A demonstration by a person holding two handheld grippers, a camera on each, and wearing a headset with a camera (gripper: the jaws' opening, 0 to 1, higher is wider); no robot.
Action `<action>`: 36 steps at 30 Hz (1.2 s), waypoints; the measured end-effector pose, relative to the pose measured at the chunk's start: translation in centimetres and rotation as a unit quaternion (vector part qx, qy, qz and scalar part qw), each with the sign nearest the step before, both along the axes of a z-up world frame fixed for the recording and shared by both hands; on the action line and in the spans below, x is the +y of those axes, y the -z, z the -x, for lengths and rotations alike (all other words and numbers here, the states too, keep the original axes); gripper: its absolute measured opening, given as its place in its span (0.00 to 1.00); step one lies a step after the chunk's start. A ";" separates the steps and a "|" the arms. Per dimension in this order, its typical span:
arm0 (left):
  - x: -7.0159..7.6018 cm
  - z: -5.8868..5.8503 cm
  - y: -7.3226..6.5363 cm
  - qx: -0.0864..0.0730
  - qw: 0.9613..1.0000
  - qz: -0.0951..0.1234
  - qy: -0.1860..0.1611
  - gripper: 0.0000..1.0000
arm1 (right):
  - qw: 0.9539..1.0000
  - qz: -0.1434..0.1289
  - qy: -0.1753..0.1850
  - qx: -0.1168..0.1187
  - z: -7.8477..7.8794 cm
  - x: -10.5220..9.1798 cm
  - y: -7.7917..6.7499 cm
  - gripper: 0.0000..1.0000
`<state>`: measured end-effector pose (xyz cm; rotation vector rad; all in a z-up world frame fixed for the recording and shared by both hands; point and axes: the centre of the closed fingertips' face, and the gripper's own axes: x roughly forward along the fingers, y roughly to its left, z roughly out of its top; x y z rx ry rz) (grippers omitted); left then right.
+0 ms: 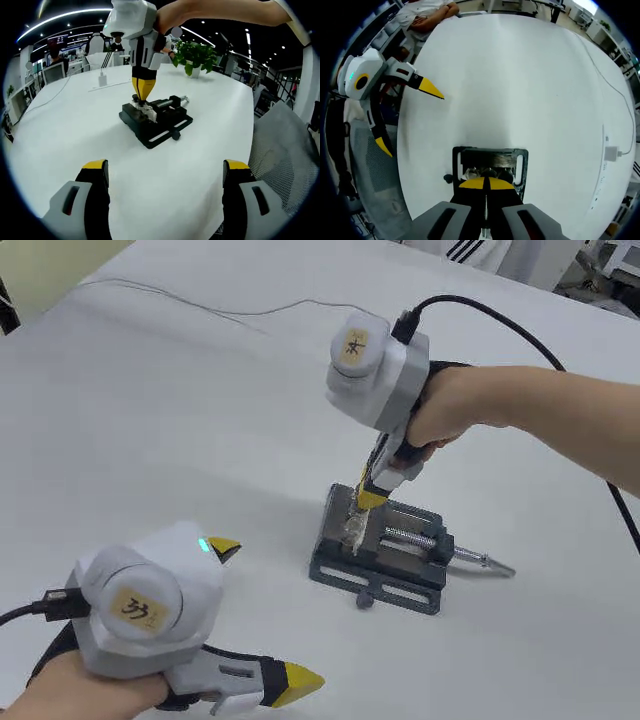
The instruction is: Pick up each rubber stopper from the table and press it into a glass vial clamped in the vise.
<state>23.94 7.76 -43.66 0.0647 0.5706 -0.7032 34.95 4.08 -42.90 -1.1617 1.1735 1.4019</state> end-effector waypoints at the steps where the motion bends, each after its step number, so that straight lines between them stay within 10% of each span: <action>1: 0.1 0.0 0.0 -0.001 1.000 -0.001 -0.001 0.94 | 1.000 -0.002 0.000 0.000 0.0 -0.1 0.0 0.00; 24: -0.3 0.7 -0.7 -0.013 1.000 -0.011 0.010 0.94 | 0.994 -0.094 -0.001 -0.053 -1.0 0.0 0.3 0.00; 36: -0.3 0.8 -0.7 -0.015 1.000 -0.007 0.006 0.94 | 0.987 -0.150 0.009 -0.061 0.5 -0.8 -1.1 0.33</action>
